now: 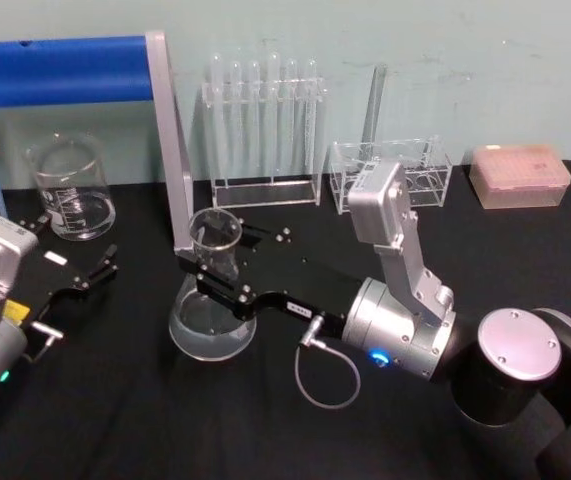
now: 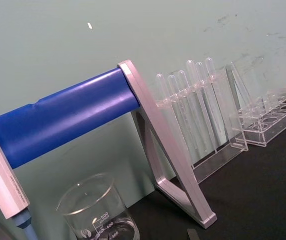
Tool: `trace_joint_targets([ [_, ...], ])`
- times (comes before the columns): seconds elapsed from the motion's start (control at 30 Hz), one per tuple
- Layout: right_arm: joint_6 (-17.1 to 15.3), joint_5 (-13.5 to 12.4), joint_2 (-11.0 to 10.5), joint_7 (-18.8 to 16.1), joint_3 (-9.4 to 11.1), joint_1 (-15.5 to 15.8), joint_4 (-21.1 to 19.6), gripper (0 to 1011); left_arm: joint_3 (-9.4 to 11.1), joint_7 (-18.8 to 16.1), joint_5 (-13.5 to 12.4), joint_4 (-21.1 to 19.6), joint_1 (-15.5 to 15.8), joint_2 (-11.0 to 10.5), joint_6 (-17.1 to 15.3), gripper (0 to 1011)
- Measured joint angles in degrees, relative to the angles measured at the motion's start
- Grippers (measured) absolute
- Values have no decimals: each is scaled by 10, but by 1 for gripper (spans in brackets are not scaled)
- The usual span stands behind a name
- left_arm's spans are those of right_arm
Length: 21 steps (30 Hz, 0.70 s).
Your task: Grasp the erlenmeyer flask with one hand, shake it three times, then place it back.
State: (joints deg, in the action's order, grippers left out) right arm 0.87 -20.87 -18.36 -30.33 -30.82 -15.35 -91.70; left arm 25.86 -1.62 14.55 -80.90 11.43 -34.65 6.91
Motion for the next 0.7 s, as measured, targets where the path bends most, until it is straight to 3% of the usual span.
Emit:
trace_joint_targets([
  [0.3, 2, 0, -4, 22, 5, -4, 6, 450, 0, 0, 0, 0, 0, 0, 0, 1001],
  [0.7, 2, 18, -3, 79, 50, -6, 26, 450, 0, 0, 0, 0, 0, 0, 0, 1001],
])
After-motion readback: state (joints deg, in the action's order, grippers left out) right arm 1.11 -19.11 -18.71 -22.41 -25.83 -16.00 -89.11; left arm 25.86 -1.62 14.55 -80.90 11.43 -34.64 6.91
